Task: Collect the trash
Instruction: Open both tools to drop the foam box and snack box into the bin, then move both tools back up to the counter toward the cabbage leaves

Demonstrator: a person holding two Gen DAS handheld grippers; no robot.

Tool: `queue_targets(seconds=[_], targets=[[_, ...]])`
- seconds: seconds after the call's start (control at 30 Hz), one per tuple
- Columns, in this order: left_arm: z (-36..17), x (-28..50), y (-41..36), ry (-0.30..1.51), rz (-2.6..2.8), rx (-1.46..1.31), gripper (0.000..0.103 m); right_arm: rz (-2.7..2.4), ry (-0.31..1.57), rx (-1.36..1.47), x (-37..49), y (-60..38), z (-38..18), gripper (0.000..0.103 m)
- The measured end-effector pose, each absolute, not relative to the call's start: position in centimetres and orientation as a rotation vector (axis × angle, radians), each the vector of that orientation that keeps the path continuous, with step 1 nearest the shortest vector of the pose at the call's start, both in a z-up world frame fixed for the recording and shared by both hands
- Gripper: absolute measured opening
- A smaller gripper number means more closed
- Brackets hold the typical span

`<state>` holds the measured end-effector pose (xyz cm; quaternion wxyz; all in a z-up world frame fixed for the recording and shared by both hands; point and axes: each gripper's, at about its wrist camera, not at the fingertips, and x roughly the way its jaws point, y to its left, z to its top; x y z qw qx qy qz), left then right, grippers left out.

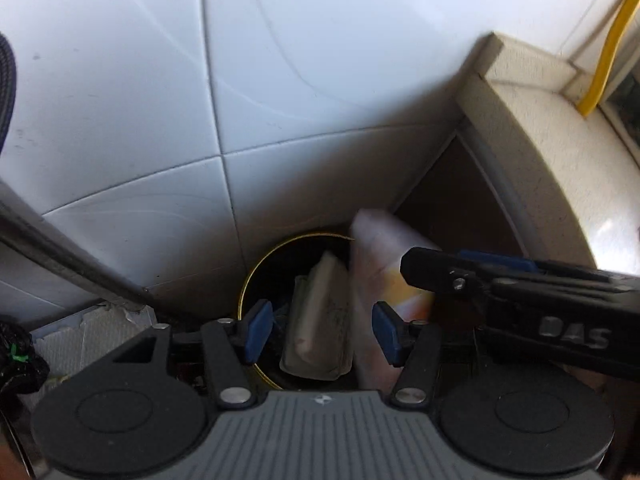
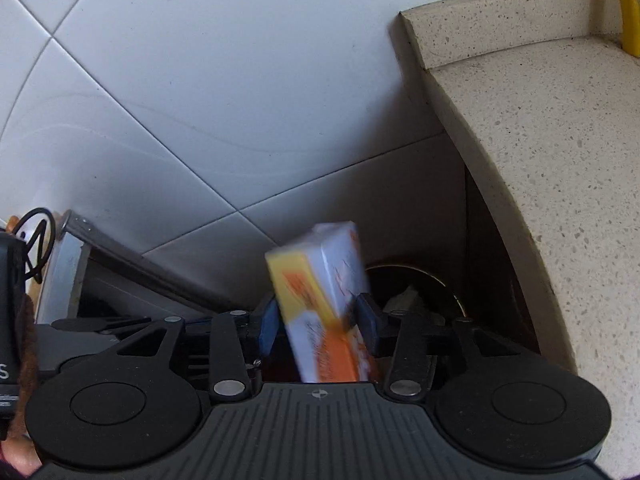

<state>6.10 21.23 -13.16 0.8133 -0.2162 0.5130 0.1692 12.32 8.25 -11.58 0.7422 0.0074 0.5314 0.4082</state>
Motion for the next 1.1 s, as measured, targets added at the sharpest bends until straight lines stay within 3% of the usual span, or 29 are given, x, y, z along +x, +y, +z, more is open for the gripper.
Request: queue_targets(seconds=[0.07, 0.37, 1.1], targets=[[-12.6, 5.7, 21.2, 1.08, 0.354, -0.459, 0.052, 0.886, 1.159, 0.008, 12.3, 8.3, -11.9, 0.059], [-9.4, 4.8, 19.6, 1.026, 0.248, -0.436, 0.053, 0.884, 1.107, 0.081, 10.8, 5.4, -8.7, 0.061], [-2.4, 8.6, 8.9, 0.917, -0.087, -0.264, 0.057, 0.624, 0.867, 0.236, 6.1, -12.1, -0.3, 0.073]])
